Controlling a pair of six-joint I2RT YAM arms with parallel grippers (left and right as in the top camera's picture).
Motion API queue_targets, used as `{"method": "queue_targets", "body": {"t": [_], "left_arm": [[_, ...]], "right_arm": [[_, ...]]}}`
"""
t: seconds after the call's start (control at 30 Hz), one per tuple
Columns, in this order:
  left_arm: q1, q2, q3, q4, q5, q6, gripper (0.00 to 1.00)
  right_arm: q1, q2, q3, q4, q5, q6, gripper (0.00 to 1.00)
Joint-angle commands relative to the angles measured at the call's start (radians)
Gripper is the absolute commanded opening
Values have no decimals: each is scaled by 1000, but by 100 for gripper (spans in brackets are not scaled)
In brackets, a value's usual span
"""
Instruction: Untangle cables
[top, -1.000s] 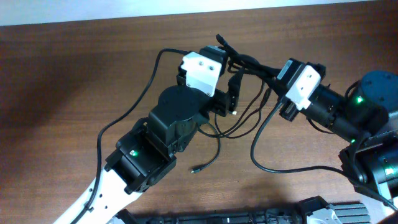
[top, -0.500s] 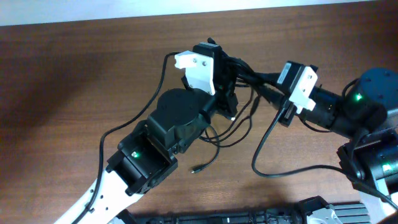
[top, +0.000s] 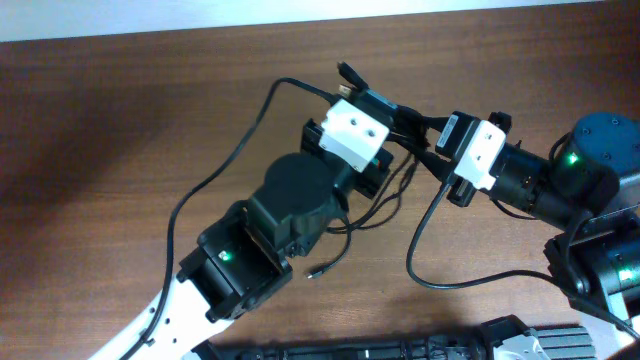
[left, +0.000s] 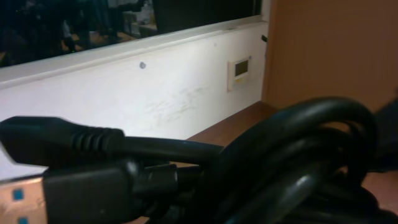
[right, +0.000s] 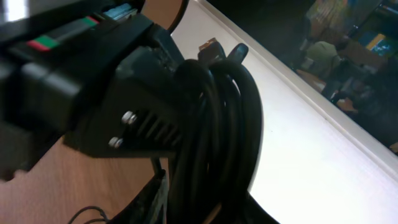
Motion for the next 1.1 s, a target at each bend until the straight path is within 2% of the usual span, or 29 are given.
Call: {"method": "queue_targets", "body": {"t": [0.0,0.1,0.13,0.17,0.2,0.23,0.3,0.33,0.37,0.4,0.43,0.47,0.63,0.73,0.8,0.83,0.97,1.07], "left_arm": [[-19,-16,28,6,-78,14,0],[-19,-28,28,2,-193,-35,0],[-19,-34,28,0,-215,-35,0],[-19,-38,28,-2,-242,-51,0],[-19,-43,28,-8,-278,-85,0],[-19,-47,28,-9,-276,-88,0],[-19,-50,28,-12,-275,-145,0],[-19,-50,28,-14,-266,-164,0],[-20,-49,28,-16,-251,-166,0],[-20,-49,28,-16,-232,-166,0],[-20,-49,28,-16,-216,-166,0],[-20,-50,28,-16,-216,-166,0],[-20,-49,28,-20,-215,-166,0],[-20,-49,28,-19,-215,-166,0],[-20,-49,28,-15,-176,-166,0],[-20,-49,28,-14,-143,-166,0],[-19,-49,28,-16,-142,-166,0],[-19,-50,28,-16,-279,-166,0]], "right_arm": [[5,-8,6,3,19,-4,25],[5,-8,6,3,41,-4,26],[5,-8,6,3,47,-4,37],[5,-8,6,3,60,-3,57],[5,-8,6,4,71,-4,72],[5,-8,6,5,70,-4,82],[5,-8,6,7,70,-4,93],[5,-8,6,11,70,-4,94],[5,-8,6,14,70,-4,93],[5,-8,6,24,69,-4,76],[5,-8,6,31,64,-4,52],[5,-8,6,38,50,-4,47],[5,-8,6,56,8,-5,46],[5,-8,6,79,-37,-4,35],[5,-8,6,79,-37,-4,19],[5,-8,6,79,-37,-4,6],[5,-8,6,79,-36,-4,4],[5,-10,6,74,-31,-3,4]]}}
